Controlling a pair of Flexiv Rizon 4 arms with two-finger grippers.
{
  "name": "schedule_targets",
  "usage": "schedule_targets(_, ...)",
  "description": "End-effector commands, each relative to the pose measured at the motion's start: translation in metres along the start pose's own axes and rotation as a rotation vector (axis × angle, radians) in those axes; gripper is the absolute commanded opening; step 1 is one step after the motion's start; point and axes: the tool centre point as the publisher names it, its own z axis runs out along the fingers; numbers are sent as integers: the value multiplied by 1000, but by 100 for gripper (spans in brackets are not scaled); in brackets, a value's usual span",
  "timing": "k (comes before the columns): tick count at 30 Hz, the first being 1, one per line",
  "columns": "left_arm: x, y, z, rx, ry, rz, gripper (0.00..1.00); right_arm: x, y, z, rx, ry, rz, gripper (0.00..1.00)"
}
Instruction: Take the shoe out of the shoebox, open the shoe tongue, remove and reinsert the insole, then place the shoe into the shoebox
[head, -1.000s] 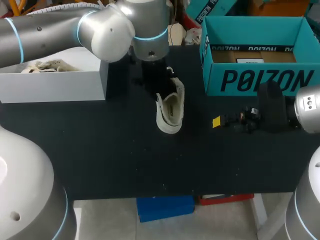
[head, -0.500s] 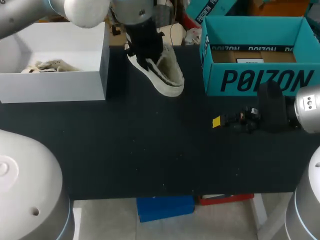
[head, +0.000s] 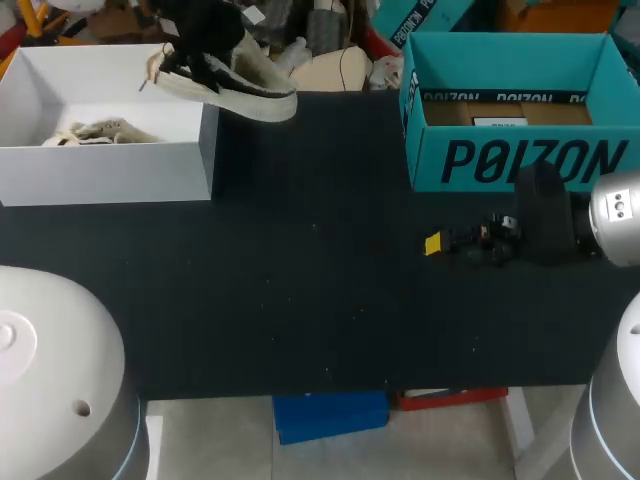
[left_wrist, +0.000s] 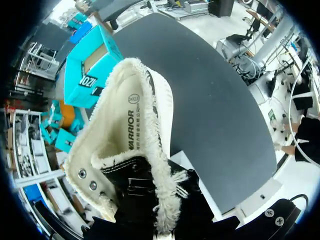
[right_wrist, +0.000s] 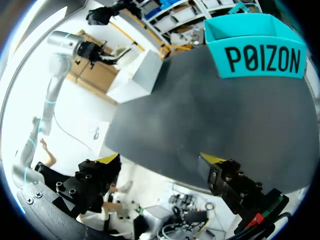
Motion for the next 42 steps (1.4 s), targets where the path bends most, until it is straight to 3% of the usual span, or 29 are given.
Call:
schedule_targets(1, 7, 34, 0, -84, -44, -238, 0, 0, 0, 0, 0, 0, 1, 100)
schedule_targets(9, -5, 109, 14, -143, -28, -329, 0, 0, 0, 0, 0, 0, 1, 100)
schedule_targets(14, -12, 151, 26, -117, -30, -349, 0, 0, 0, 0, 0, 0, 1, 100)
schedule_targets(16, -14, 169, 31, -142, -35, -361, 0, 0, 0, 0, 0, 0, 1, 100)
schedule_targets(22, -15, 211, 50, -185, -8, -369, 0, 0, 0, 0, 0, 0, 1, 100)
schedule_targets(31, -11, 251, 93, -210, 17, -382, 0, 0, 0, 0, 0, 0, 1, 100)
schedule_targets(42, -19, 271, 158, -233, -1, -349, 0, 0, 0, 0, 0, 0, 1, 100)
